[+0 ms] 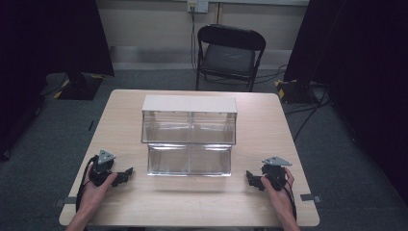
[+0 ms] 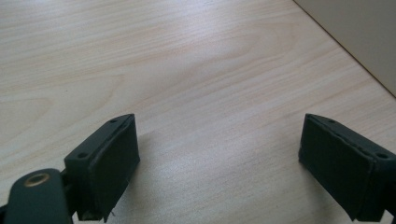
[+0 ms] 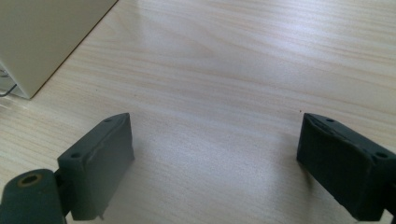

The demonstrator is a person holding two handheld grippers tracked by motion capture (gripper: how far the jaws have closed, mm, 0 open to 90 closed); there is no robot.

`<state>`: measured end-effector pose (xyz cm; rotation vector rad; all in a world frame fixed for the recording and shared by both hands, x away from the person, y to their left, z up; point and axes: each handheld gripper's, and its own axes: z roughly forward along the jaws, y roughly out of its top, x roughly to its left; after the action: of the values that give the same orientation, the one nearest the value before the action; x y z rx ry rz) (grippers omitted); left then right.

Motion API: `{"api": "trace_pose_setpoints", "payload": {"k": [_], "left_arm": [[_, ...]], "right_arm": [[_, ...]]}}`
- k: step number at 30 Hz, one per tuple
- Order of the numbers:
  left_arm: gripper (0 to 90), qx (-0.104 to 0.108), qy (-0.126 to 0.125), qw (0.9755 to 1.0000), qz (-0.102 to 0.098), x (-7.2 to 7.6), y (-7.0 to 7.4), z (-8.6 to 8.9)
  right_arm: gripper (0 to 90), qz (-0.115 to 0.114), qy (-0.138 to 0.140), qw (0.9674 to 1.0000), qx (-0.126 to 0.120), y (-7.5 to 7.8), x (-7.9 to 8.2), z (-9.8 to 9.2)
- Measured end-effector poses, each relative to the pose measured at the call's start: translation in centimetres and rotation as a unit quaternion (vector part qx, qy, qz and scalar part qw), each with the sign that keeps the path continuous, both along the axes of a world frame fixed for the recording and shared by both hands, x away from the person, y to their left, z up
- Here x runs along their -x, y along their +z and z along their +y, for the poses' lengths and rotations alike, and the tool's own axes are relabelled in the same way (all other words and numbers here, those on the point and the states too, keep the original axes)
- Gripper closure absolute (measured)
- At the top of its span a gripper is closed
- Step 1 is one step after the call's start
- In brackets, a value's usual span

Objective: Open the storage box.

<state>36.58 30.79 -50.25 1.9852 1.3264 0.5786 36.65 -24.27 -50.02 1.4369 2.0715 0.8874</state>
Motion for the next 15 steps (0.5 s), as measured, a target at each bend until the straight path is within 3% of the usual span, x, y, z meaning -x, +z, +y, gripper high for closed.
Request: {"api": "trace_pose_setpoints", "payload": {"k": [9, 15], "left_arm": [[11.6, 0.000, 0.000, 1.0000, 0.000, 0.0, 0.0, 0.0], [11.6, 0.000, 0.000, 1.0000, 0.000, 0.0, 0.0, 0.0]], "right_arm": [[14.1, 0.008, -0.003, 0.9999, -0.011, 0.4, 0.2, -0.2], [14.1, -0.012, 0.007, 0.9999, -0.006, 1.3, 0.7, 0.0]]}}
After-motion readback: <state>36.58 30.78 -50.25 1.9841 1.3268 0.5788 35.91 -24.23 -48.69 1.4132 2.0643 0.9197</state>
